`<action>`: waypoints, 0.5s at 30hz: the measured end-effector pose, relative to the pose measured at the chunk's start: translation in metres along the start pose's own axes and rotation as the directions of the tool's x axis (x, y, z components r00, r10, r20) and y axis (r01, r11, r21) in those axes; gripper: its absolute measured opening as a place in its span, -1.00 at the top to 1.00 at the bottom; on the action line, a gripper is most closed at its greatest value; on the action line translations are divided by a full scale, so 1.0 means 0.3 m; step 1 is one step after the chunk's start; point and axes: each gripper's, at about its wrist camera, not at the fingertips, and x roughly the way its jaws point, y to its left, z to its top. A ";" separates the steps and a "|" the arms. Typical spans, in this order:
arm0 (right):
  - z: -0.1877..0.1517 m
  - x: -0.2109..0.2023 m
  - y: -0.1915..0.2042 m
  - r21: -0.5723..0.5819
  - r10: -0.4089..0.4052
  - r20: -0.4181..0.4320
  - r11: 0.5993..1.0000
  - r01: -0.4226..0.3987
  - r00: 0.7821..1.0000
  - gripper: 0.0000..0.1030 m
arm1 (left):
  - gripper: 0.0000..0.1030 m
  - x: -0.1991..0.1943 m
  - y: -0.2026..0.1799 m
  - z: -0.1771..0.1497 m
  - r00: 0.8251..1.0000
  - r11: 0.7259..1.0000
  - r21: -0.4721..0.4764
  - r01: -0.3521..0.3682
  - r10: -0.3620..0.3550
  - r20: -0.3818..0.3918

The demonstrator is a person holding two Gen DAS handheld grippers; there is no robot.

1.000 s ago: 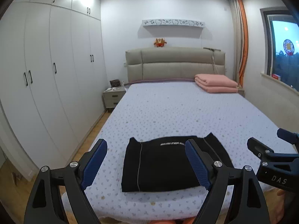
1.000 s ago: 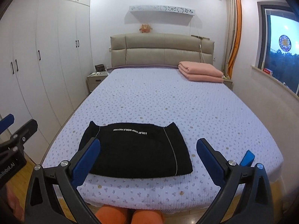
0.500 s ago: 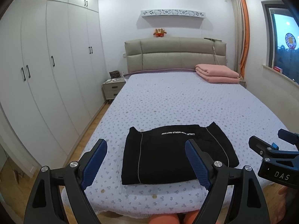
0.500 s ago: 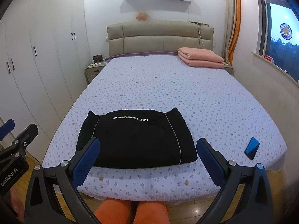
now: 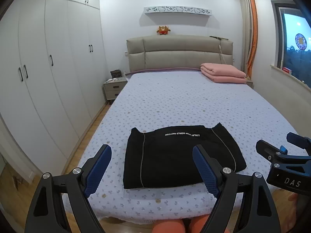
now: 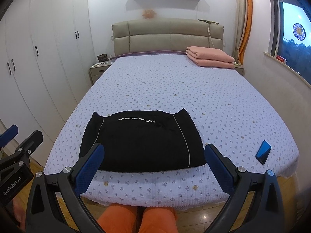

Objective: Fold large clothes

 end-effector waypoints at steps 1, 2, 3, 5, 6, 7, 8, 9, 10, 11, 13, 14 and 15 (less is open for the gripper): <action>-0.002 -0.001 0.000 -0.002 0.000 0.003 1.000 0.000 1.000 -1.00 | -0.68 -0.001 0.001 0.001 1.000 1.000 -0.001 0.002 -0.002 0.001; -0.002 -0.001 0.000 -0.005 0.002 0.003 1.000 -0.002 1.000 -1.00 | -0.68 -0.001 0.001 0.002 1.000 1.000 -0.001 0.002 -0.002 0.001; -0.002 -0.002 0.000 -0.007 0.002 0.003 1.000 -0.002 1.000 -1.00 | -0.68 -0.002 0.002 0.003 1.000 1.000 0.000 0.002 -0.002 0.002; -0.003 -0.001 0.000 -0.010 0.004 0.003 1.000 -0.004 1.000 -1.00 | -0.68 -0.002 0.003 0.005 1.000 1.000 0.002 0.001 -0.001 0.003; -0.004 -0.001 0.000 -0.011 0.003 0.003 1.000 -0.003 1.000 -1.00 | -0.68 -0.002 0.002 0.005 1.000 1.000 0.002 0.001 -0.001 0.003; -0.004 0.000 0.001 -0.013 0.003 0.002 1.000 -0.003 1.000 -1.00 | -0.68 -0.002 0.001 0.005 1.000 1.000 0.002 0.001 -0.001 0.003; -0.004 0.000 0.002 -0.013 0.003 0.002 1.000 -0.003 1.000 -1.00 | -0.68 -0.002 0.001 0.004 1.000 1.000 0.002 0.001 -0.001 0.003; -0.003 0.000 0.003 -0.014 0.004 0.002 1.000 -0.004 1.000 -1.00 | -0.68 -0.003 0.000 0.004 1.000 1.000 0.001 0.001 -0.001 0.003; -0.003 0.000 0.004 -0.016 0.005 0.002 1.000 -0.005 1.000 -1.00 | -0.68 -0.003 -0.002 0.005 1.000 1.000 0.002 0.002 -0.002 0.004; -0.002 0.000 0.005 -0.017 0.005 0.002 1.000 -0.005 1.000 -1.00 | -0.68 -0.004 -0.002 0.003 1.000 1.000 0.003 0.001 -0.001 0.005; -0.003 0.000 0.007 -0.018 0.006 0.001 1.000 -0.006 1.000 -1.00 | -0.68 -0.004 -0.004 0.003 1.000 1.000 0.008 0.001 -0.002 0.005; -0.002 0.000 0.006 -0.019 0.009 0.000 1.000 -0.009 1.000 -1.00 | -0.68 -0.004 -0.004 0.003 1.000 1.000 0.010 0.004 -0.004 0.005; -0.002 0.000 0.007 -0.020 0.009 -0.001 1.000 -0.009 1.000 -1.00 | -0.68 -0.005 -0.005 0.002 1.000 1.000 0.012 0.006 -0.006 0.005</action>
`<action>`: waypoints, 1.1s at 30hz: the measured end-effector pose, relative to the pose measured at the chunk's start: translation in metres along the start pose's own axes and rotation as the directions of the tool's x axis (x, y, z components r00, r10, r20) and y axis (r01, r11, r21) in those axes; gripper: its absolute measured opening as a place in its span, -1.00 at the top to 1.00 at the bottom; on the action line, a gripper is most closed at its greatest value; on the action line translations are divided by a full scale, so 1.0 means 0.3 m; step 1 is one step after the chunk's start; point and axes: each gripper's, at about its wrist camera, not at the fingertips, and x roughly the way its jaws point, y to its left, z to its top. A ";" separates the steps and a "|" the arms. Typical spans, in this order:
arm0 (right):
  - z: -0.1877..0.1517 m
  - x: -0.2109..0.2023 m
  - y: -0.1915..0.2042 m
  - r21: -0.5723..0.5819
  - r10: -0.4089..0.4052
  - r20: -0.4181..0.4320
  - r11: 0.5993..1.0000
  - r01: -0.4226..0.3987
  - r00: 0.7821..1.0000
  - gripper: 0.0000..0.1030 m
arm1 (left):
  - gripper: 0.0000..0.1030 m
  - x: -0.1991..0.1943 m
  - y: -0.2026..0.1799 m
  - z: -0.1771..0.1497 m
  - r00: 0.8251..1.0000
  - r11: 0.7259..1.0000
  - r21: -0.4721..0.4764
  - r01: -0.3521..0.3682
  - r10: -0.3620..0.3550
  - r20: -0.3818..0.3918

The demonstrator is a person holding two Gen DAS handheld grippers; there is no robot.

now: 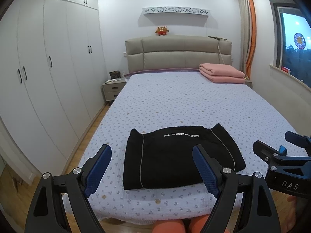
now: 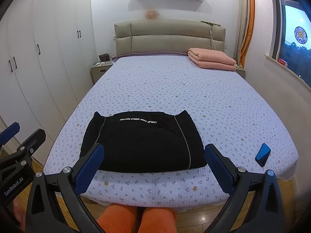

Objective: Fold large clothes

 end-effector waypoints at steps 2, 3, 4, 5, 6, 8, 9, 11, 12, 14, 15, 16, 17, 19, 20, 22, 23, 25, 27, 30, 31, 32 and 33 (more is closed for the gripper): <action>0.001 -0.001 -0.002 -0.003 0.000 0.000 1.000 0.000 1.000 -1.00 | -0.68 -0.002 0.000 0.001 1.000 1.000 0.000 -0.003 0.003 0.002; 0.001 -0.001 -0.002 -0.005 0.001 0.000 1.000 -0.001 1.000 -1.00 | -0.68 -0.003 0.002 0.001 1.000 1.000 0.000 -0.001 0.001 0.002; 0.002 -0.001 -0.003 -0.006 0.002 0.000 1.000 -0.002 1.000 -1.00 | -0.68 -0.004 0.003 0.001 1.000 1.000 -0.001 0.000 0.000 0.003; 0.002 -0.002 -0.004 -0.007 0.001 0.001 1.000 -0.001 1.000 -1.00 | -0.68 -0.005 0.005 0.001 1.000 1.000 -0.002 0.001 -0.001 0.003; 0.002 -0.002 -0.005 -0.008 0.002 0.001 1.000 -0.001 1.000 -1.00 | -0.68 -0.004 0.008 0.003 1.000 1.000 -0.003 0.002 -0.002 0.003; 0.002 -0.003 -0.005 -0.008 0.003 0.001 1.000 -0.003 1.000 -1.00 | -0.68 -0.006 0.009 0.001 1.000 1.000 -0.003 0.000 0.000 0.004; 0.002 -0.003 -0.004 -0.008 0.003 0.001 1.000 -0.003 1.000 -1.00 | -0.68 -0.005 0.010 0.001 1.000 1.000 -0.003 -0.001 0.001 0.004; 0.002 -0.002 -0.002 -0.007 0.002 0.000 1.000 -0.002 1.000 -1.00 | -0.68 -0.004 0.013 0.001 1.000 1.000 -0.002 0.001 -0.001 0.002; 0.001 -0.002 -0.003 -0.007 0.003 0.000 1.000 -0.004 1.000 -1.00 | -0.68 -0.004 0.013 0.000 1.000 1.000 -0.002 0.000 0.000 0.002; 0.002 -0.001 -0.009 -0.011 0.008 -0.002 1.000 -0.008 1.000 -1.00 | -0.68 -0.004 0.014 0.002 1.000 1.000 0.000 -0.001 0.001 0.003; 0.001 0.000 -0.009 -0.011 0.007 -0.004 1.000 -0.007 1.000 -1.00 | -0.68 -0.004 0.013 0.000 1.000 1.000 0.002 -0.002 0.002 0.003; 0.000 0.000 -0.011 -0.011 0.008 -0.004 1.000 -0.008 1.000 -1.00 | -0.68 -0.003 0.012 0.000 1.000 1.000 0.003 -0.002 0.002 0.002; 0.001 0.001 -0.016 -0.013 0.011 -0.005 1.000 -0.011 1.000 -1.00 | -0.68 -0.004 0.011 0.000 1.000 1.000 0.002 -0.002 0.002 0.002; 0.001 0.002 -0.018 -0.012 0.011 -0.007 1.000 -0.011 1.000 -1.00 | -0.68 -0.003 0.013 0.000 1.000 1.000 0.002 -0.003 0.003 0.002; 0.000 0.003 -0.021 -0.011 0.011 -0.008 1.000 -0.011 1.000 -1.00 | -0.68 -0.003 0.013 -0.001 1.000 1.000 0.003 -0.005 0.005 0.002; 0.000 0.004 -0.024 -0.012 0.014 -0.011 1.000 -0.014 1.000 -1.00 | -0.68 -0.002 0.011 -0.001 1.000 1.000 0.006 -0.009 0.008 0.002; 0.000 0.005 -0.026 -0.013 0.015 -0.012 1.000 -0.015 1.000 -1.00 | -0.68 -0.002 0.010 -0.001 1.000 1.000 0.006 -0.010 0.010 0.002; -0.001 0.006 -0.029 -0.012 0.015 -0.013 1.000 -0.015 1.000 -1.00 | -0.68 -0.002 0.008 -0.001 1.000 1.000 0.007 -0.010 0.010 0.001; -0.001 0.004 -0.029 -0.011 0.017 -0.012 1.000 -0.017 1.000 -1.00 | -0.68 -0.002 0.006 -0.002 1.000 1.000 0.008 -0.011 0.011 0.001; -0.002 0.004 -0.029 -0.012 0.016 -0.012 1.000 -0.016 1.000 -1.00 | -0.68 -0.002 0.004 -0.003 1.000 1.000 0.009 -0.010 0.010 0.000; -0.002 0.005 -0.030 -0.011 0.016 -0.013 1.000 -0.016 1.000 -1.00 | -0.68 -0.001 0.003 -0.003 1.000 1.000 0.009 -0.011 0.011 -0.001; -0.002 0.005 -0.029 -0.011 0.017 -0.014 1.000 -0.018 1.000 -1.00 | -0.68 -0.001 0.004 -0.004 1.000 1.000 0.009 -0.012 0.012 -0.002; -0.004 0.004 -0.028 -0.011 0.018 -0.014 1.000 -0.018 1.000 -1.00 | -0.68 -0.001 0.005 -0.005 1.000 1.000 0.008 -0.011 0.011 -0.003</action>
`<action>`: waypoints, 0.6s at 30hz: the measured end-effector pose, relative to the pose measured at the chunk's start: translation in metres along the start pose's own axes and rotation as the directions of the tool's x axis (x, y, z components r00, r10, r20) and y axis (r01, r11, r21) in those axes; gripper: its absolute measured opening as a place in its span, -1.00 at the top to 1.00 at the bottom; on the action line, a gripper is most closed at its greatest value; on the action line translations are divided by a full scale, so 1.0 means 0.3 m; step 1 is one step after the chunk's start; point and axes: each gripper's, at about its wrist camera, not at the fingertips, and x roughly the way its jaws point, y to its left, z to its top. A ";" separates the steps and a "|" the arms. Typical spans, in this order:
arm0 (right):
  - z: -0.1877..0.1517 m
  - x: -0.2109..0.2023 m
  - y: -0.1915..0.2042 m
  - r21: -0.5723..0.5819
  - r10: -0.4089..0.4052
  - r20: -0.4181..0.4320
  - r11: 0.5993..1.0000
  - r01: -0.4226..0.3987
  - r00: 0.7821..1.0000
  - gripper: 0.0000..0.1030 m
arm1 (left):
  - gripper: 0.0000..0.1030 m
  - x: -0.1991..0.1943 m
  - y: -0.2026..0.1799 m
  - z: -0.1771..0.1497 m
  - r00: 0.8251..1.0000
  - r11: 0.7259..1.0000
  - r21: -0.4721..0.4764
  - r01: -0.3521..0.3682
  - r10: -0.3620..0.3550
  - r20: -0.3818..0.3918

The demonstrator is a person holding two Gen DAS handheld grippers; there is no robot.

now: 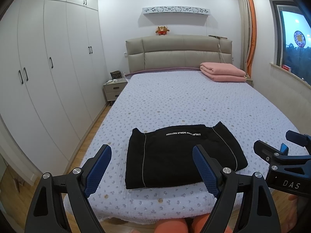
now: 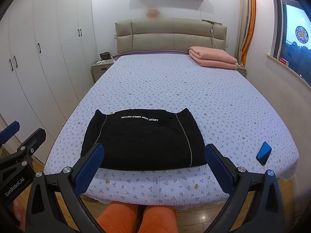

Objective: Fold large clothes

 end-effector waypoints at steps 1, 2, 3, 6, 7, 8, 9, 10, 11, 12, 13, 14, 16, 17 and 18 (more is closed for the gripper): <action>-0.001 0.000 0.000 0.000 0.001 -0.002 1.000 -0.001 1.000 -1.00 | -0.68 0.000 0.001 -0.001 1.000 1.000 -0.001 0.001 -0.001 0.000; -0.002 -0.001 0.000 0.000 0.002 -0.002 1.000 -0.002 1.000 -1.00 | -0.68 0.000 0.002 -0.001 1.000 1.000 0.000 0.001 -0.001 0.000; -0.004 -0.001 0.000 0.001 0.003 -0.003 1.000 -0.003 1.000 -1.00 | -0.68 0.000 0.001 -0.001 1.000 1.000 0.000 0.000 0.000 0.000; -0.008 -0.002 0.002 0.000 0.005 -0.006 1.000 -0.005 1.000 -1.00 | -0.68 0.000 0.003 -0.002 1.000 1.000 -0.001 -0.001 0.001 0.000; -0.009 -0.004 0.002 0.000 0.005 -0.006 1.000 -0.005 1.000 -1.00 | -0.68 0.000 0.004 -0.002 1.000 1.000 -0.001 -0.003 0.003 0.000; -0.009 -0.004 0.003 0.000 0.006 -0.006 1.000 -0.006 1.000 -1.00 | -0.68 0.000 0.002 -0.002 1.000 1.000 -0.001 -0.006 0.006 0.001; -0.008 -0.002 0.002 0.000 0.006 -0.007 1.000 -0.006 1.000 -1.00 | -0.68 0.000 0.003 -0.002 1.000 1.000 0.000 -0.007 0.007 0.001; -0.009 -0.004 0.002 -0.001 0.007 -0.007 1.000 -0.007 1.000 -1.00 | -0.68 -0.001 0.004 -0.003 1.000 1.000 0.000 -0.007 0.007 0.002; -0.010 -0.003 0.003 -0.002 0.006 -0.007 1.000 -0.006 1.000 -1.00 | -0.68 -0.001 0.005 -0.004 1.000 1.000 0.001 -0.007 0.007 0.003; -0.011 -0.001 0.005 -0.003 0.006 -0.008 1.000 -0.006 1.000 -1.00 | -0.68 -0.002 0.006 -0.006 1.000 1.000 0.002 -0.009 0.009 0.003; -0.011 -0.001 0.006 -0.003 0.007 -0.009 1.000 -0.007 1.000 -1.00 | -0.68 -0.002 0.006 -0.007 1.000 1.000 0.004 -0.009 0.009 0.004; -0.012 -0.001 0.007 -0.002 0.008 -0.009 1.000 -0.008 1.000 -1.00 | -0.68 -0.003 0.005 -0.009 1.000 1.000 0.005 -0.010 0.010 0.005; -0.014 -0.001 0.008 -0.004 0.011 -0.011 1.000 -0.011 1.000 -1.00 | -0.68 -0.003 0.006 -0.012 1.000 1.000 0.007 -0.011 0.011 0.004; -0.016 -0.001 0.008 -0.005 0.011 -0.012 1.000 -0.011 1.000 -1.00 | -0.68 -0.003 0.007 -0.013 1.000 1.000 0.007 -0.009 0.009 0.004; -0.016 0.000 0.008 -0.004 0.011 -0.011 1.000 -0.011 1.000 -1.00 | -0.68 -0.004 0.008 -0.015 1.000 1.000 0.007 -0.008 0.008 0.003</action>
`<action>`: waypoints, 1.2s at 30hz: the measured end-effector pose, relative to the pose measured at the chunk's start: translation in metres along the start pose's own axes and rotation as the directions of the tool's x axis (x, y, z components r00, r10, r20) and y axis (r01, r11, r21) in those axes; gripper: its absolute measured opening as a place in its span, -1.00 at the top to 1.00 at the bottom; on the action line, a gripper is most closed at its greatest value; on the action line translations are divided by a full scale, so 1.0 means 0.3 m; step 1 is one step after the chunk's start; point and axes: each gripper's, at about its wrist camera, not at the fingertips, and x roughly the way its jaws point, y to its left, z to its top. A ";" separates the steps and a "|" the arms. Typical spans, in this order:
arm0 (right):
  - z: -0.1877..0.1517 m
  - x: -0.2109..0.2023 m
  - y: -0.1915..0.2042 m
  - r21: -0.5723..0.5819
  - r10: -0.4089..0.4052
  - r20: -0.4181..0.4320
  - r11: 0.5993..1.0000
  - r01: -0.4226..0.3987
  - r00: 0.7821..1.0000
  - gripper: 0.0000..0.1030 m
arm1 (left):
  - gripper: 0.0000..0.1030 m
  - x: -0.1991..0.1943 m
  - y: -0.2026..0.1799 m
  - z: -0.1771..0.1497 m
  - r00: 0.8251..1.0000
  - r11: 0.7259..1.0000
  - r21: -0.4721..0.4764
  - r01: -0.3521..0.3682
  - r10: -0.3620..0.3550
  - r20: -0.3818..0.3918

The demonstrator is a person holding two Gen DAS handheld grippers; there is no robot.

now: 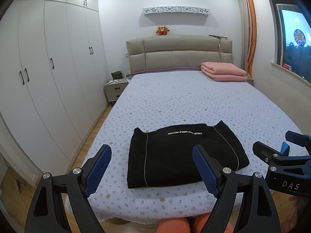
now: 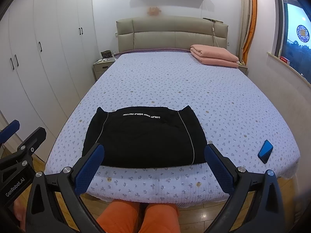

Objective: Fold large clothes

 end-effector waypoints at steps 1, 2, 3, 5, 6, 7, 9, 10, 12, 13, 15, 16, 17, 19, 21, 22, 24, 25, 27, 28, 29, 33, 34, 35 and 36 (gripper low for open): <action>-0.001 -0.001 0.002 -0.001 0.000 0.000 1.000 0.000 1.000 -1.00 | -0.68 -0.001 0.001 -0.001 1.000 1.000 -0.001 0.000 0.000 0.000; 0.000 0.000 0.002 0.000 -0.001 0.000 1.000 0.001 1.000 -1.00 | -0.68 -0.001 0.000 -0.001 1.000 1.000 -0.001 0.000 0.000 0.000; -0.001 0.000 0.003 0.001 -0.001 0.000 1.000 0.001 1.000 -1.00 | -0.68 -0.001 0.001 -0.001 1.000 1.000 -0.001 0.001 -0.001 0.000; 0.000 0.001 0.001 0.002 0.000 -0.001 1.000 0.000 1.000 -1.00 | -0.68 -0.001 0.001 -0.002 1.000 1.000 0.000 0.000 0.000 -0.001; -0.001 0.001 0.003 0.002 0.000 -0.002 1.000 0.000 1.000 -1.00 | -0.68 -0.001 0.002 -0.004 1.000 1.000 -0.001 0.001 -0.001 -0.002; -0.003 0.000 0.002 0.002 0.001 -0.003 1.000 -0.001 1.000 -1.00 | -0.68 -0.001 0.003 -0.005 1.000 1.000 -0.002 0.002 -0.002 -0.002; -0.007 0.001 0.001 0.002 0.003 -0.006 1.000 -0.003 1.000 -1.00 | -0.68 -0.001 0.004 -0.006 1.000 1.000 0.000 -0.003 0.003 -0.001; -0.008 0.001 0.001 0.001 0.004 -0.007 1.000 -0.003 1.000 -1.00 | -0.68 -0.001 0.004 -0.007 1.000 1.000 0.001 -0.006 0.006 0.000; -0.007 0.002 -0.002 0.000 0.005 -0.007 1.000 -0.005 1.000 -1.00 | -0.68 -0.002 0.004 -0.007 1.000 1.000 0.002 -0.005 0.005 -0.001; -0.007 0.001 0.000 0.000 0.006 -0.007 1.000 -0.006 1.000 -1.00 | -0.68 -0.001 0.004 -0.006 1.000 1.000 0.003 -0.007 0.007 -0.001; -0.006 0.002 -0.001 -0.001 0.007 -0.007 1.000 -0.007 1.000 -1.00 | -0.68 -0.002 0.003 -0.007 1.000 1.000 0.008 -0.012 0.012 0.001; -0.006 0.002 0.000 -0.003 0.008 -0.006 1.000 -0.008 1.000 -1.00 | -0.68 -0.003 0.002 -0.008 1.000 1.000 0.010 -0.016 0.016 0.003; -0.006 0.002 0.002 -0.005 0.007 -0.006 1.000 -0.008 1.000 -1.00 | -0.68 -0.003 0.003 -0.007 1.000 1.000 0.008 -0.018 0.018 0.004; -0.006 0.002 0.004 -0.011 0.007 -0.005 1.000 -0.007 1.000 -1.00 | -0.68 -0.003 0.005 -0.007 1.000 1.000 0.005 -0.012 0.012 0.002; -0.005 0.004 0.003 -0.015 0.007 -0.007 1.000 -0.008 1.000 -1.00 | -0.68 0.000 0.003 -0.009 1.000 1.000 0.009 -0.017 0.017 0.000; -0.006 0.007 0.004 -0.017 0.006 -0.008 1.000 -0.007 1.000 -1.00 | -0.68 0.003 0.003 -0.009 1.000 1.000 0.010 -0.020 0.020 -0.001; -0.005 0.013 0.004 -0.019 0.006 -0.012 1.000 -0.006 1.000 -1.00 | -0.68 0.008 0.003 -0.008 1.000 1.000 0.010 -0.024 0.024 -0.002; -0.005 0.016 0.005 -0.019 0.006 -0.015 1.000 -0.006 1.000 -1.00 | -0.68 0.010 0.004 -0.009 1.000 1.000 0.010 -0.028 0.028 -0.002; -0.005 0.022 0.005 -0.019 0.006 -0.019 1.000 -0.006 1.000 -1.00 | -0.68 0.013 0.006 -0.007 1.000 0.999 0.009 -0.031 0.031 -0.002; -0.006 0.025 0.004 -0.019 0.005 -0.021 1.000 -0.006 1.000 -1.00 | -0.68 0.016 0.008 -0.007 1.000 1.000 0.007 -0.030 0.030 -0.003; -0.006 0.027 0.002 -0.020 0.006 -0.022 1.000 -0.006 1.000 -1.00 | -0.68 0.019 0.012 -0.007 1.000 1.000 0.003 -0.026 0.026 -0.006; -0.007 0.029 0.001 -0.020 0.005 -0.023 1.000 -0.006 1.000 -1.00 | -0.68 0.032 0.027 -0.007 1.000 1.000 -0.015 -0.018 0.018 -0.013; -0.007 0.032 0.001 -0.021 0.005 -0.025 1.000 -0.005 1.000 -1.00 | -0.68 0.030 0.026 -0.009 1.000 1.000 -0.003 -0.030 0.030 0.003; -0.008 0.035 -0.002 -0.021 0.004 -0.027 1.000 -0.005 1.000 -1.00 | -0.68 0.027 0.023 -0.011 0.999 0.999 0.013 -0.049 0.049 0.020; -0.008 0.037 -0.003 -0.021 0.004 -0.028 1.000 -0.004 1.000 -1.00 | -0.68 0.025 0.020 -0.013 0.997 0.997 0.025 -0.072 0.072 0.031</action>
